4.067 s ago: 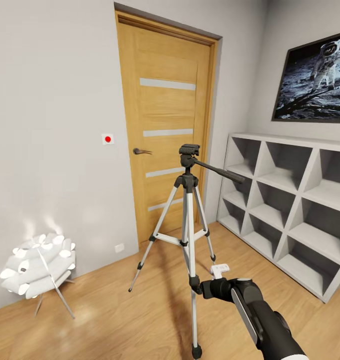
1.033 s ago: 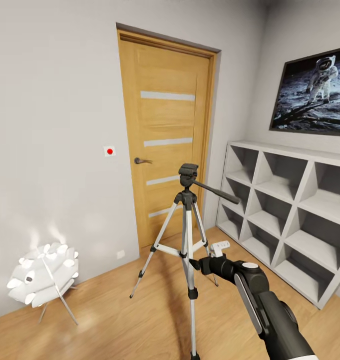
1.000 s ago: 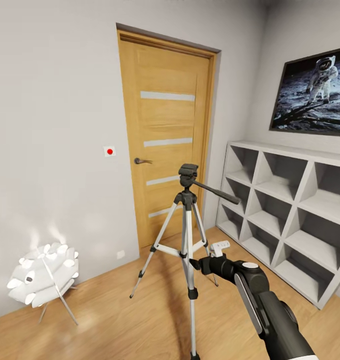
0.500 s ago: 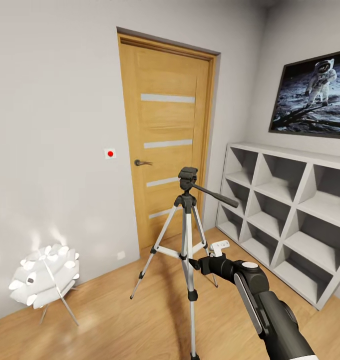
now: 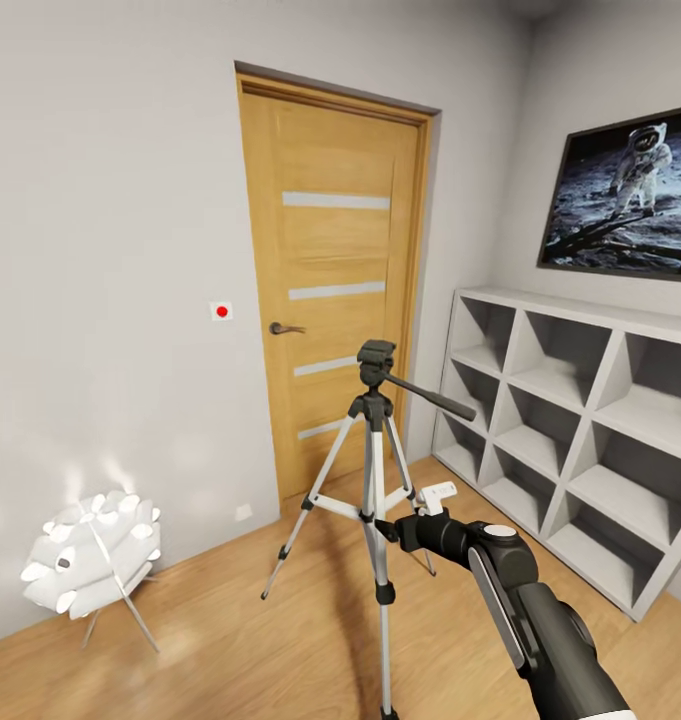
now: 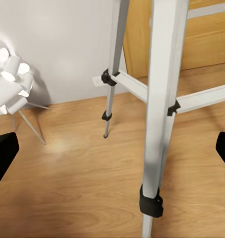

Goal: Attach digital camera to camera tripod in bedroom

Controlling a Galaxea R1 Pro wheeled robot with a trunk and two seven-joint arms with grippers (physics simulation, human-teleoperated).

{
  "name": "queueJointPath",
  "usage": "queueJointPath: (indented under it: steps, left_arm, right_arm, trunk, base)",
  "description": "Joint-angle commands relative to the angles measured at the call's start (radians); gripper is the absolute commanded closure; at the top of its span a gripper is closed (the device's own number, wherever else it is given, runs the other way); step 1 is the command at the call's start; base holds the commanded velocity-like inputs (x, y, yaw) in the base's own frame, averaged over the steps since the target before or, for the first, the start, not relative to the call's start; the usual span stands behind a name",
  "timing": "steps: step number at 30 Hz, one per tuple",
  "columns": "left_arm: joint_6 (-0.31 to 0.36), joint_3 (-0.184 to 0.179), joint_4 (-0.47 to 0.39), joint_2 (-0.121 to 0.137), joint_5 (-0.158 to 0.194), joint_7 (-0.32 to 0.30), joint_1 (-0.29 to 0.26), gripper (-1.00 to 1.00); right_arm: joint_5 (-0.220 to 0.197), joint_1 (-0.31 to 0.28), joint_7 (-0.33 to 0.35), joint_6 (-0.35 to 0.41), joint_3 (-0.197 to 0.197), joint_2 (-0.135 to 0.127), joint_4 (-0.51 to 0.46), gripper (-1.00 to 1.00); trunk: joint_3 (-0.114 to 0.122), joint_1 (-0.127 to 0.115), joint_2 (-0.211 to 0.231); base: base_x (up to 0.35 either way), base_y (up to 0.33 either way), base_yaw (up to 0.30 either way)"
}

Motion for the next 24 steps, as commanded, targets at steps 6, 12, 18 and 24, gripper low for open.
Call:
queueJointPath:
  steps: [6, 12, 18, 24]
  left_arm:
    - [-0.002, 0.005, 0.0, 0.0, -0.002, 0.001, 0.0, -1.0]
    - [-0.002, 0.005, 0.0, 0.0, -0.002, 0.001, 0.0, -1.0]
    - [-0.002, 0.005, 0.0, 0.0, -0.002, 0.001, 0.0, -1.0]
    - [-0.002, 0.005, 0.0, 0.0, -0.002, 0.001, 0.0, -1.0]
  right_arm:
    - [0.0, -0.001, -0.004, -0.001, 0.0, -0.001, 0.002, -1.0]
    - [0.0, -0.001, -0.006, -0.005, 0.0, 0.0, 0.005, -1.0]
    - [-0.004, -0.001, -0.007, -0.007, 0.0, 0.0, 0.006, -1.0]
    - [0.001, -0.001, -0.007, -0.003, -0.003, -0.002, 0.007, -1.0]
  trunk:
    - [0.017, -0.023, 0.041]
    - [0.036, -0.046, 0.083]
    - [0.055, -0.069, 0.125]
    - [0.074, -0.092, 0.167]
  base:
    - [0.0, 0.0, 0.0]
    - [0.0, 0.0, 0.0]
    - [0.0, 0.0, 0.0]
    - [0.0, 0.0, 0.0]
